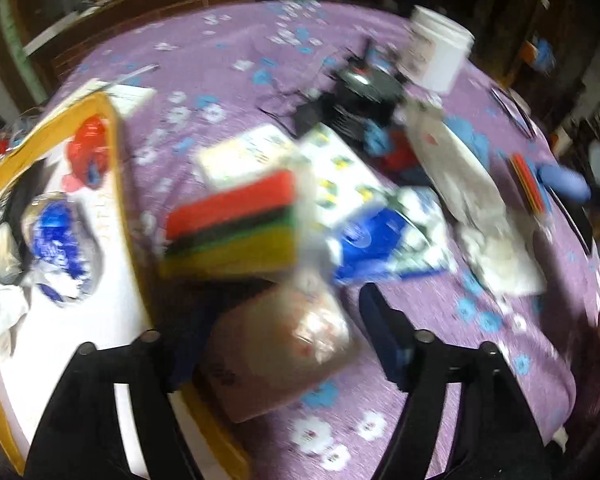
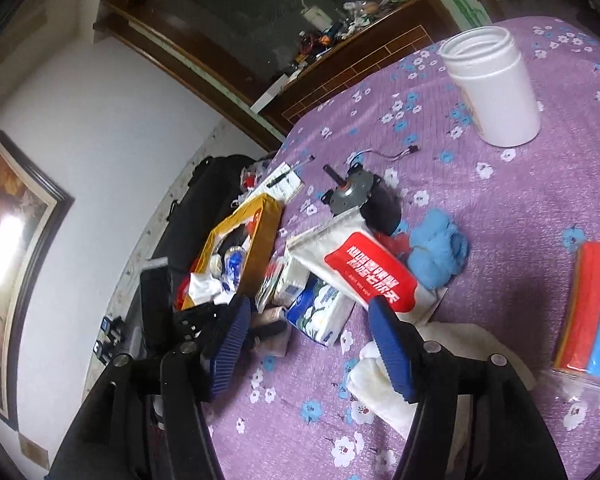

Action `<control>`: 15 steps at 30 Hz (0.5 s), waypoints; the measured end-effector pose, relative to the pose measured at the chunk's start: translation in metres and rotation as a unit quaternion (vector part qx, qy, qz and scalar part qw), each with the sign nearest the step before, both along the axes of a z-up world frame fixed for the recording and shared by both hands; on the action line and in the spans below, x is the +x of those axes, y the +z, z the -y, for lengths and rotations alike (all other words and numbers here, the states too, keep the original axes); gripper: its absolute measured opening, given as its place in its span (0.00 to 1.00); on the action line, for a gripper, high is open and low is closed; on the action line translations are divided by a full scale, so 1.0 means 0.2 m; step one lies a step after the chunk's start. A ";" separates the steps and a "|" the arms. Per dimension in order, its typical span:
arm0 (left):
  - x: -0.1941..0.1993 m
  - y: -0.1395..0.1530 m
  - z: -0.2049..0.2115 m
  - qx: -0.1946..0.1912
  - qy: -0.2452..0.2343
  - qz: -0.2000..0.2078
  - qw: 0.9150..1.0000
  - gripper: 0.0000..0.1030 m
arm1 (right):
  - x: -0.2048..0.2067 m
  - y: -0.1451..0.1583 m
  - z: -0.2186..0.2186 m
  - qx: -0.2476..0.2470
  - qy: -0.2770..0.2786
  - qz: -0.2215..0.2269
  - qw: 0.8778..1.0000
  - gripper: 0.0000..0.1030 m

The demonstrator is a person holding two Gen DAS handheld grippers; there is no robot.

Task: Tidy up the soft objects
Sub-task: 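Grasp the pink tissue pack with the left tool while the right tool grasps a white cloth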

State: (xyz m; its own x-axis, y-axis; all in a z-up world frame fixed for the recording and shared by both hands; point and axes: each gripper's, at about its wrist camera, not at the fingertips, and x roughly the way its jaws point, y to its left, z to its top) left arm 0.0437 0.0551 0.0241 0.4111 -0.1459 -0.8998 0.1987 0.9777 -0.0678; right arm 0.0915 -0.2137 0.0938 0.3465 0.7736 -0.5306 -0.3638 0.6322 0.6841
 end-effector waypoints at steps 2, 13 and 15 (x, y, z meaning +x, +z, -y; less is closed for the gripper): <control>-0.03 -0.02 0.02 -0.035 -0.014 -0.031 0.999 0.72 | 0.00 0.01 0.01 0.003 -0.003 -0.002 1.000 0.63; -0.37 -0.06 0.22 -0.040 -0.048 0.004 0.998 0.63 | 0.03 0.03 0.08 -0.015 -0.022 0.006 1.000 0.64; -0.38 -0.05 0.20 -0.039 -0.033 0.025 0.998 0.50 | 0.05 0.01 0.10 -0.020 -0.030 0.001 0.999 0.64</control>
State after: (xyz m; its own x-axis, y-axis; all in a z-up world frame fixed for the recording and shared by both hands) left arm -0.0327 0.0160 0.0136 0.4426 -0.2425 -0.8633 0.2667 0.9548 -0.1315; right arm 0.1007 -0.2340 0.0967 0.3933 0.7293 -0.5598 -0.3263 0.6800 0.6566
